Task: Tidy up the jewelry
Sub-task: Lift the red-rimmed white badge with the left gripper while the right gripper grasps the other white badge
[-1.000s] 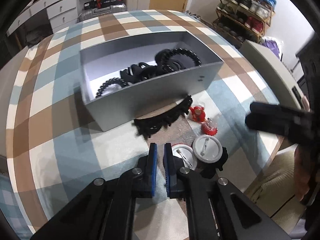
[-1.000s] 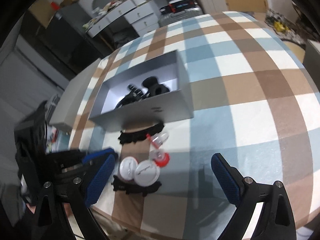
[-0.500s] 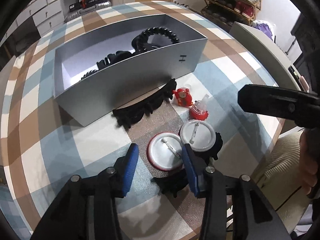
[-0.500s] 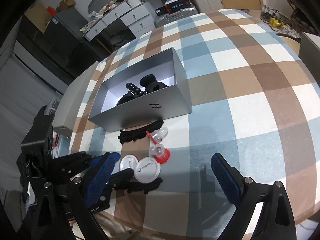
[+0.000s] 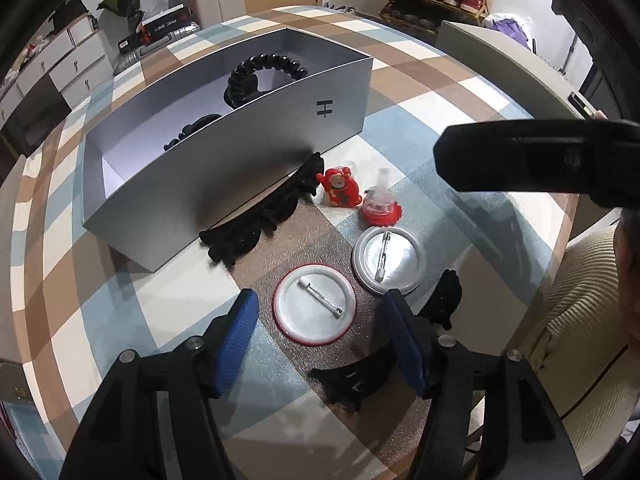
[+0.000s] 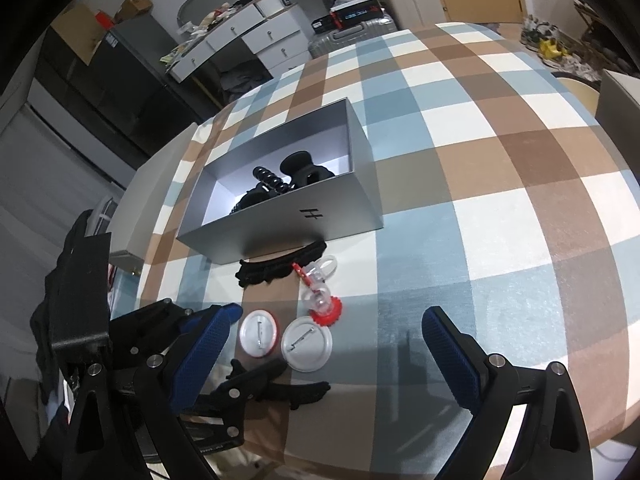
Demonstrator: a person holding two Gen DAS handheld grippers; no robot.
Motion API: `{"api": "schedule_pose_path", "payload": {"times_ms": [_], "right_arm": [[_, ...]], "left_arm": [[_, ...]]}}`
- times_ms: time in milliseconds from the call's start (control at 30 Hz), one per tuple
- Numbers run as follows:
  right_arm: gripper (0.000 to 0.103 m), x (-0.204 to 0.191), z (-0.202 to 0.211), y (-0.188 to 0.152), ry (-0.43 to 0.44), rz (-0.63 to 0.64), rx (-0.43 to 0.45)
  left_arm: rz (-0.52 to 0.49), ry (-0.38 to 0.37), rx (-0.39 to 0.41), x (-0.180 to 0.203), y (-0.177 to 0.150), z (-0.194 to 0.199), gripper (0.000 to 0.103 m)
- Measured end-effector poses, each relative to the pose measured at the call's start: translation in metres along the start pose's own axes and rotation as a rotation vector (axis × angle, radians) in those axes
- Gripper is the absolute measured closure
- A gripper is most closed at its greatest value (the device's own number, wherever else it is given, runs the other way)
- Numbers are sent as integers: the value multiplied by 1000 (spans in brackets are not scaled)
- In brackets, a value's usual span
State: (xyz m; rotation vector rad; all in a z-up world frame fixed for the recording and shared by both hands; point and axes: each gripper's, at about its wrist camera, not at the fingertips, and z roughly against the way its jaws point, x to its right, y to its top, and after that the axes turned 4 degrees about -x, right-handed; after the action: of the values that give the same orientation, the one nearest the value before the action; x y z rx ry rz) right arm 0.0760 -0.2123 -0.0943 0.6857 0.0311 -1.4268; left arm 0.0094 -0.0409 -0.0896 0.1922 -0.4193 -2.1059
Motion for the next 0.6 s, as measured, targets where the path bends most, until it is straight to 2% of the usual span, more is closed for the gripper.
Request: {"api": "schedule_pose_path", "payload": {"times_ms": [67, 100, 400, 500, 600], "right_arm": [[5, 1, -1, 0, -8, -3, -4], [5, 1, -2, 0, -14, -4, -9], [5, 0, -15, -4, -74, 18, -63], [5, -2, -19, -6, -99, 39, -74], [6, -5, -22, -7, -126, 68, -81]], "left_arm": [[8, 3, 2, -2, 0, 1, 57], [15, 6, 6, -4, 0, 2, 66], [20, 21, -14, -4, -1, 3, 66], [69, 35, -18, -18, -2, 6, 66], [144, -4, 11, -38, -2, 19, 66]]}}
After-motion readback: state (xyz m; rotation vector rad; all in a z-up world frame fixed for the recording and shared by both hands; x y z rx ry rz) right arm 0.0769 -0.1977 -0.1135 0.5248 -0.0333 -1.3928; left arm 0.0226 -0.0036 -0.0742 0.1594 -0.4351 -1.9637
